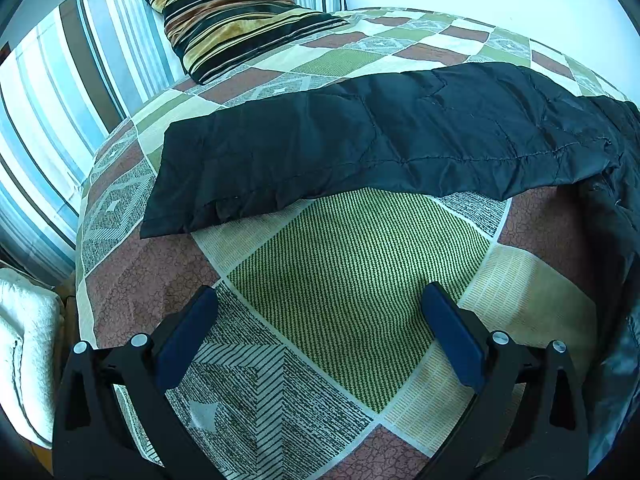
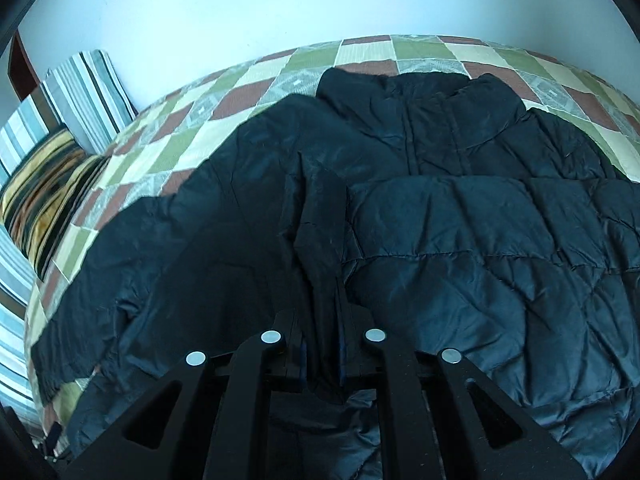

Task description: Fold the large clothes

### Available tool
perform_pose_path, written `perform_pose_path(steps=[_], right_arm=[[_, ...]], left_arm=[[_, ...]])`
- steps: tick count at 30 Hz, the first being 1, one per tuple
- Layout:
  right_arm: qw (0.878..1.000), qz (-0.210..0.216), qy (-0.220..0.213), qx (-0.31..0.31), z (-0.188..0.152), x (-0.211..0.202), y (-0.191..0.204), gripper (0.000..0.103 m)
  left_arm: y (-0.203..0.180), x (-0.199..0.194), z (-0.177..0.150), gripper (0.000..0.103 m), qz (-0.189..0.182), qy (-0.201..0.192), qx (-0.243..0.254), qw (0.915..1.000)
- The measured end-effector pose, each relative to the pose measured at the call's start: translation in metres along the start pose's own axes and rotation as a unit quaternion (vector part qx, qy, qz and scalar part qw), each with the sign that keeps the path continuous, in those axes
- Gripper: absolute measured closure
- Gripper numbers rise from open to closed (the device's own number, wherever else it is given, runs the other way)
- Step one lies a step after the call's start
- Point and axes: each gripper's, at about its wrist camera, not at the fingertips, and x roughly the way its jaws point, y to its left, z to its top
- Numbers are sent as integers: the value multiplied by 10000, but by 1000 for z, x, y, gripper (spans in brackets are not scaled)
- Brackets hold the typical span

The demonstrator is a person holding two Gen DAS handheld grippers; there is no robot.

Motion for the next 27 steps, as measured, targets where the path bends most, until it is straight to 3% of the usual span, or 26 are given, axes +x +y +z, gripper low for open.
perform_pose_path(steps=[1,4,5,8,10,12,14,16,20,22,27], right_arm=[[10000,24,-16,-3,0,-2,1,83],[9995,310,-56,-20,-2,-20,3,54],[9993,366,-124,-9,-3,-29,1,52],[9980,499,-376,46,-5,-66,-17,52],[9973,299,-649,156,-4,-93,-43,52],[9963,-147,-817,230,2,-109,-72,55],[9909,-915,-899,411,8,-121,-117,68],[9791,-1716,-717,824,9,-122,-170,69],[9703,-2060,-53,1268,-6,-100,-233,69],[9698,-2087,237,1239,-18,-79,-247,69],[9680,-2344,6,894,-22,-71,-241,62]], left_arm=[[0,0,0,2,2,0,1,10000],[0,0,0,2,-4,-1,-3,10000],[0,0,0,2,-8,1,-5,10000],[0,1,0,2,-1,-2,0,10000],[0,0,0,2,-2,-4,0,10000],[0,0,0,2,-3,-5,-2,10000],[0,1,0,2,-5,-3,-3,10000],[0,1,0,2,-5,-4,-3,10000],[-1,1,0,2,19,-9,15,10000],[-1,1,0,2,42,-15,29,10000],[-3,0,0,2,68,-20,47,10000]])
